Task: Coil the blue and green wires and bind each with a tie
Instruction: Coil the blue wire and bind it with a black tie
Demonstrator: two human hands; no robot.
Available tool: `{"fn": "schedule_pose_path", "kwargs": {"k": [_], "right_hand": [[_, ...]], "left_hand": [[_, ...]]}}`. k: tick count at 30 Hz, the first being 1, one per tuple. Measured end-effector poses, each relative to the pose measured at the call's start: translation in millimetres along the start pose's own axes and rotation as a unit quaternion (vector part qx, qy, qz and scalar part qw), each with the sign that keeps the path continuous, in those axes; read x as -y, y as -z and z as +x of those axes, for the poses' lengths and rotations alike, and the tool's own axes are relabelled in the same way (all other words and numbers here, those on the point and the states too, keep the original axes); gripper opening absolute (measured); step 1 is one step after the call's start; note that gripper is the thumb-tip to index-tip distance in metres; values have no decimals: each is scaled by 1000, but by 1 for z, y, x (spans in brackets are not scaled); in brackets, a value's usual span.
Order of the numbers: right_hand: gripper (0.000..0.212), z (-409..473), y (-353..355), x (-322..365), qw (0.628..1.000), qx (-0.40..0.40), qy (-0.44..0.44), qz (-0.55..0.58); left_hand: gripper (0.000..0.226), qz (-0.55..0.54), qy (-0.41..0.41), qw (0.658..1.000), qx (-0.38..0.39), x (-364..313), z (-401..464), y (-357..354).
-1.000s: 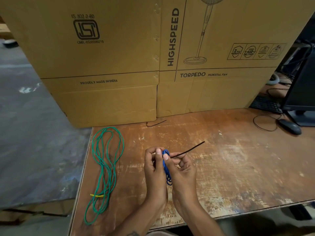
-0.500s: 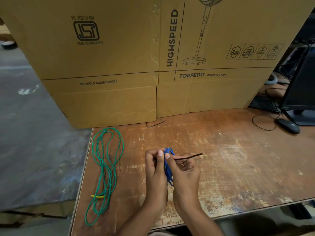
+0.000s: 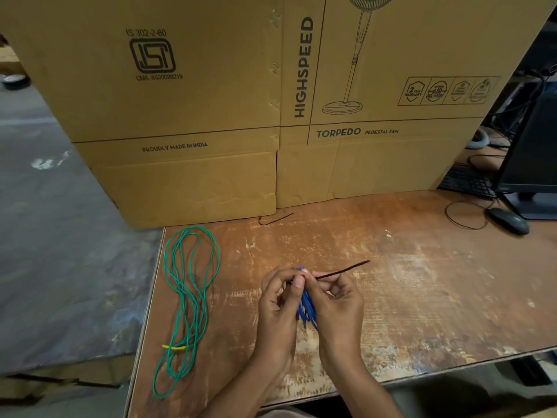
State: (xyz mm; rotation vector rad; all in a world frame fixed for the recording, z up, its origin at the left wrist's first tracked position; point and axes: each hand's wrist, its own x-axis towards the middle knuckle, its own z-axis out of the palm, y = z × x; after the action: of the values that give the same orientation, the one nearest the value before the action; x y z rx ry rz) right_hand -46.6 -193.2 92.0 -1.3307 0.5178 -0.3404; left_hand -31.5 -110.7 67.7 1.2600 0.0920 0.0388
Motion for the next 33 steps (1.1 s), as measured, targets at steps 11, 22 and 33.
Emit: {"fn": "schedule_pose_path", "kwargs": {"k": [11,22,33], "right_hand": [[25,-17,1,12,993,25,58,-102],[29,-8,-3,19,854,-53,302,-421],[38,10,10,35,977,118,174,-25]], "left_hand": [[17,-75,7,997,34,-15,3,-3],[8,-87,38,996,2,-17,14,-11],[2,-209,139,960,124,-28,13,9]]}}
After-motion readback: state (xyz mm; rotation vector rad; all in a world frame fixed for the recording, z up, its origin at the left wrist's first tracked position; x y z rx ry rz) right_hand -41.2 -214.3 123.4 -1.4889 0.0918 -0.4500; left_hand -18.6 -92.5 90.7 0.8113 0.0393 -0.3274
